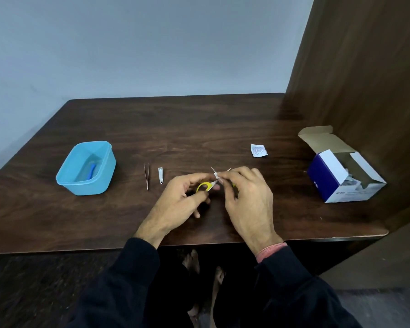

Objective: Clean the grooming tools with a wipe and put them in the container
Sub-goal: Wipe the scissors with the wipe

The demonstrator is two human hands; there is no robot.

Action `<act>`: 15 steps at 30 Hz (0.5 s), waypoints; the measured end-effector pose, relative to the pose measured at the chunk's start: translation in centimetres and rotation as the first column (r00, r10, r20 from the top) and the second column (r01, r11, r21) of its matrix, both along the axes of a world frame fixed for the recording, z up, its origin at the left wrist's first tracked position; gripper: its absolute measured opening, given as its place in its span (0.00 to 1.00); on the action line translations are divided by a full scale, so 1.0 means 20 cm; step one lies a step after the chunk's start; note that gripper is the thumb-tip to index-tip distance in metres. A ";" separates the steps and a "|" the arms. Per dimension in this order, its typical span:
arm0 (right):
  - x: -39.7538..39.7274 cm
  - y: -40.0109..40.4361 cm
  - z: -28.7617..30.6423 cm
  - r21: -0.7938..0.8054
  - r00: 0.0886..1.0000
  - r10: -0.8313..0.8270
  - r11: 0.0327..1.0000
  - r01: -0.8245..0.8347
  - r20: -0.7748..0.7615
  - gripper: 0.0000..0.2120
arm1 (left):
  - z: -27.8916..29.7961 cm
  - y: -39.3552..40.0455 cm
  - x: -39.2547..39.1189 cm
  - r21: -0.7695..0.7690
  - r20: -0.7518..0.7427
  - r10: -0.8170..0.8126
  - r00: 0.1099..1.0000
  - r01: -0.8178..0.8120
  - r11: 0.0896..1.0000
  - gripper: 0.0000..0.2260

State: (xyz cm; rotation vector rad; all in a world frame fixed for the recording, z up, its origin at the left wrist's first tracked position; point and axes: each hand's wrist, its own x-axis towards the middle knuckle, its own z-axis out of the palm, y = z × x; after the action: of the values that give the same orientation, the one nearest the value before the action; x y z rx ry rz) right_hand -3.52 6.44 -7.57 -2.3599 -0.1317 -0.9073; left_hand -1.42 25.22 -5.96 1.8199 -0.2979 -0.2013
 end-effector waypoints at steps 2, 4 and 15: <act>0.00 0.00 0.00 -0.015 1.000 -0.006 1.000 0.006 0.013 0.08 | 0.00 0.00 0.00 -0.010 0.009 -0.009 1.000 0.009 1.000 0.20; -0.01 0.01 0.00 -0.074 0.999 0.023 0.997 -0.021 0.024 0.10 | -0.01 0.01 0.00 -0.028 0.017 -0.010 1.000 0.010 1.000 0.19; -0.01 0.01 -0.02 -0.125 0.996 0.091 0.988 -0.091 0.000 0.09 | -0.03 0.01 0.01 -0.098 -0.019 -0.018 1.000 0.016 0.995 0.26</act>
State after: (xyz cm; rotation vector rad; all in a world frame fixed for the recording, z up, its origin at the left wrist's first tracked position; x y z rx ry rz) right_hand -3.82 6.59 -8.02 -2.4446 -0.3046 -0.8852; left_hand -1.13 25.36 -6.47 1.7185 -0.3043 -0.2132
